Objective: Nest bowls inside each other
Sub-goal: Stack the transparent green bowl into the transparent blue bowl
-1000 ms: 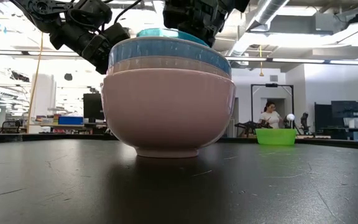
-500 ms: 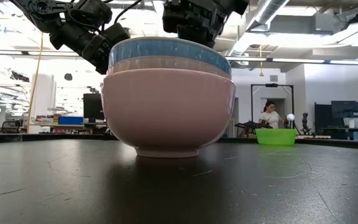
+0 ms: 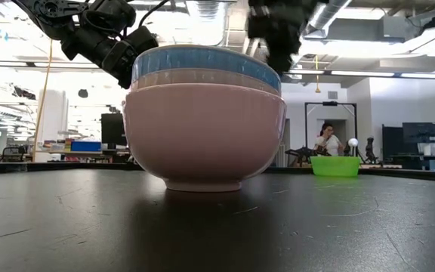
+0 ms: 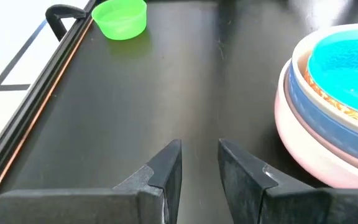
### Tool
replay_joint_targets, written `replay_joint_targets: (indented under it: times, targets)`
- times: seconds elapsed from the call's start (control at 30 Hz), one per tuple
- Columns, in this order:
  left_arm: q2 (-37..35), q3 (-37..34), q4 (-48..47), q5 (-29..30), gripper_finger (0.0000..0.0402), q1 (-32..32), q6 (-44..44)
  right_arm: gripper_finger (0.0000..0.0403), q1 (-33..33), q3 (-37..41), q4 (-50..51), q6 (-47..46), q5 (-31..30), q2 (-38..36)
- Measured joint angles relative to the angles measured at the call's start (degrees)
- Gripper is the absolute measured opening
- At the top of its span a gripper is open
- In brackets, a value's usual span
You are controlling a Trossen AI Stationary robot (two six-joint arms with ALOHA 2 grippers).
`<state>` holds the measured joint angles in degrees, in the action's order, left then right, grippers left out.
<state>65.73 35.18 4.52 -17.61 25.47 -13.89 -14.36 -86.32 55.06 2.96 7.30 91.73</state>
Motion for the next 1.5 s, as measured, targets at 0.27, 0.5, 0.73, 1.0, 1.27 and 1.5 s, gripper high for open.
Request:
replay_joint_targets:
  times: [0.27, 0.5, 0.73, 1.0, 1.27, 1.5]
  targets:
    - [0.00, 0.00, 0.10, 0.01, 0.0094, 0.00, 2.13, 0.0150, -24.33, 17.88, -6.80, -2.56, -0.11, -5.62]
    - [0.00, 0.00, 1.03, 0.26, 0.0094, 0.00, 3.00, 0.0150, -41.61, 22.50, -10.23, -9.14, -9.25, -4.33]
    - [0.00, 0.00, 1.52, 0.25, 0.0094, 0.00, 3.45, 0.0150, -47.02, 22.71, -10.73, -5.73, -8.88, 1.78]
    - [0.00, 0.00, 0.82, 0.25, 0.0094, 0.00, 3.24, 0.0141, -47.04, 22.73, -10.91, -2.43, -8.88, 8.20]
    - [0.00, 0.00, 0.82, 0.25, 0.0094, 0.00, 2.56, 0.0013, -46.73, 22.73, -8.94, -1.29, -8.16, 5.64]
    - [0.00, 0.00, 0.95, 0.27, 0.0094, 0.00, 1.12, 0.0004, -39.37, 22.71, -7.72, -4.48, 0.13, -6.61]
